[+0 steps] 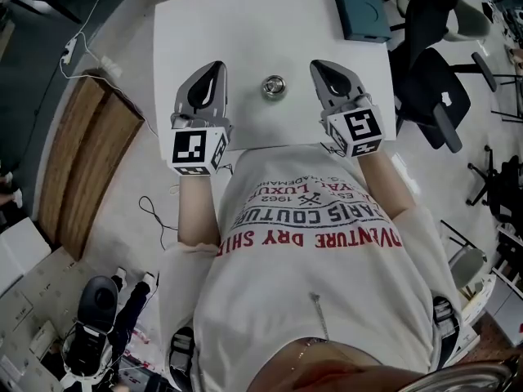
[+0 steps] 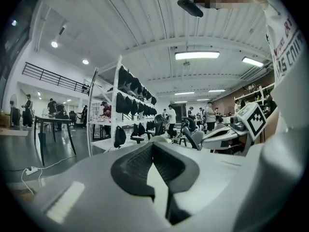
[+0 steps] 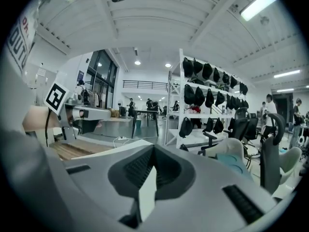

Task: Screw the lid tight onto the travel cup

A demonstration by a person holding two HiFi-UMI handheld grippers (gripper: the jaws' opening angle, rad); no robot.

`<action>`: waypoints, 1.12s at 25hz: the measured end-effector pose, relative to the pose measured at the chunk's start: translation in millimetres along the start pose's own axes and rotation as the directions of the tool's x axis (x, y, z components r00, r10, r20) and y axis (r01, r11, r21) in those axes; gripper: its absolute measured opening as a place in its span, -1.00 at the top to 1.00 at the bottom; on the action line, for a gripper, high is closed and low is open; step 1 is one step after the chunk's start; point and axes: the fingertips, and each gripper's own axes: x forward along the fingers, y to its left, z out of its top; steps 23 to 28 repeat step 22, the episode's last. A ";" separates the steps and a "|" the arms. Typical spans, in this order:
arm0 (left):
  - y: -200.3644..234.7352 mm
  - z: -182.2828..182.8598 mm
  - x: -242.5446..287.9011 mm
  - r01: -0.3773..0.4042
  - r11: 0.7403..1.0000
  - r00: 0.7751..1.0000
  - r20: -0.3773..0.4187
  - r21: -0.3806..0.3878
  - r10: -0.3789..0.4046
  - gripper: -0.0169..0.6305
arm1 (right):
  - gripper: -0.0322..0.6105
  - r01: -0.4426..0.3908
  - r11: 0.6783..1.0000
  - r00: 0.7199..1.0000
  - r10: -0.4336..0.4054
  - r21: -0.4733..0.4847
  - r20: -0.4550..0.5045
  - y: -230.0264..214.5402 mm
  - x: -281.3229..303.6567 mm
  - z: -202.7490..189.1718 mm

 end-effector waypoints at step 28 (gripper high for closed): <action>-7.1 -0.6 1.1 -0.021 0.999 0.998 -0.053 0.023 0.023 0.91 | 0.88 0.047 0.999 0.999 -0.047 -0.005 0.006 -10.6 -5.2 1.7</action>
